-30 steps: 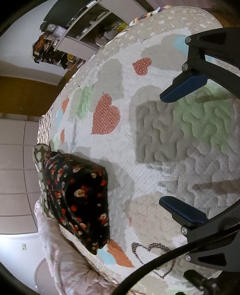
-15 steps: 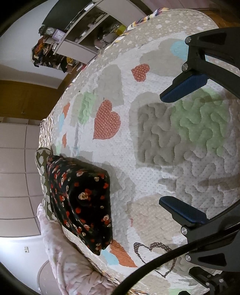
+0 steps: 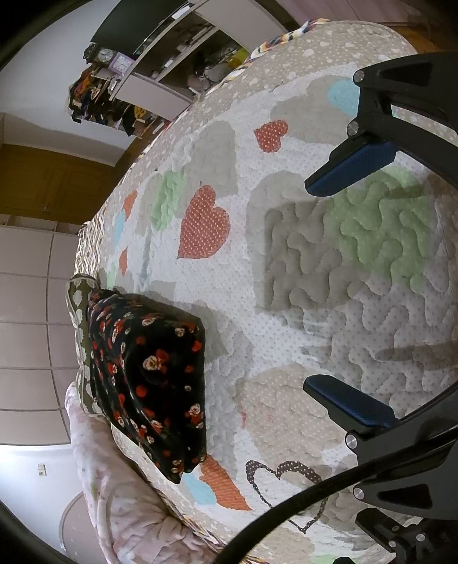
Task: Fold large clothes
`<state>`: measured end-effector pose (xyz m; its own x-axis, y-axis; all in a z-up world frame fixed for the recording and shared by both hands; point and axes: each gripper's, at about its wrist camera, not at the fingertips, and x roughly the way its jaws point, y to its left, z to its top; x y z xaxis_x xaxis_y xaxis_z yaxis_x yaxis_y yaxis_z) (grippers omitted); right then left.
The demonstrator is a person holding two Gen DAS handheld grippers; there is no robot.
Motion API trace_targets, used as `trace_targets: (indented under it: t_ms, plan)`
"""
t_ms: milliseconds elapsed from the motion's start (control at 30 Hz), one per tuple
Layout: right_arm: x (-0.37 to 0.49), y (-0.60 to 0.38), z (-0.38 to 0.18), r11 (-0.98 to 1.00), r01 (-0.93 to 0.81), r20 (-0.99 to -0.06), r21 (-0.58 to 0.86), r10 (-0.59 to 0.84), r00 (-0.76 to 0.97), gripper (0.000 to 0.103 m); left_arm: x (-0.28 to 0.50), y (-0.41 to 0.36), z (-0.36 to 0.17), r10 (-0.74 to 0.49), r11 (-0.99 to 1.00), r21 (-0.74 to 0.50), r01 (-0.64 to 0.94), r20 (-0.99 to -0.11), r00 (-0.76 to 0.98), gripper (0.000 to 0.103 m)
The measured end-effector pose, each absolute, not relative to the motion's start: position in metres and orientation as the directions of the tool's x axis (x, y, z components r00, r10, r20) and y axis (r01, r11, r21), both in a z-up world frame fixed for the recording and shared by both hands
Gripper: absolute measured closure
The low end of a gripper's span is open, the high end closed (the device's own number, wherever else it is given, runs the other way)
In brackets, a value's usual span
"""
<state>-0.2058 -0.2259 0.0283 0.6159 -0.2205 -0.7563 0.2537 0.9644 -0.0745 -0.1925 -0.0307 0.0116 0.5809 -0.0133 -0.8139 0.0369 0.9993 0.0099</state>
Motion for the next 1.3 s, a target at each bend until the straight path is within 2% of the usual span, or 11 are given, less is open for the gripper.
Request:
trace_targets:
  t_ms: [1300]
  plan:
    - [-0.206, -0.214, 0.028, 0.964, 0.226, -0.746, -0.141, -0.253, 0.615, 0.000, -0.193, -0.029, 0.012, 0.010, 0.999, 0.032, 0.027, -0.811, 0.585, 0.000]
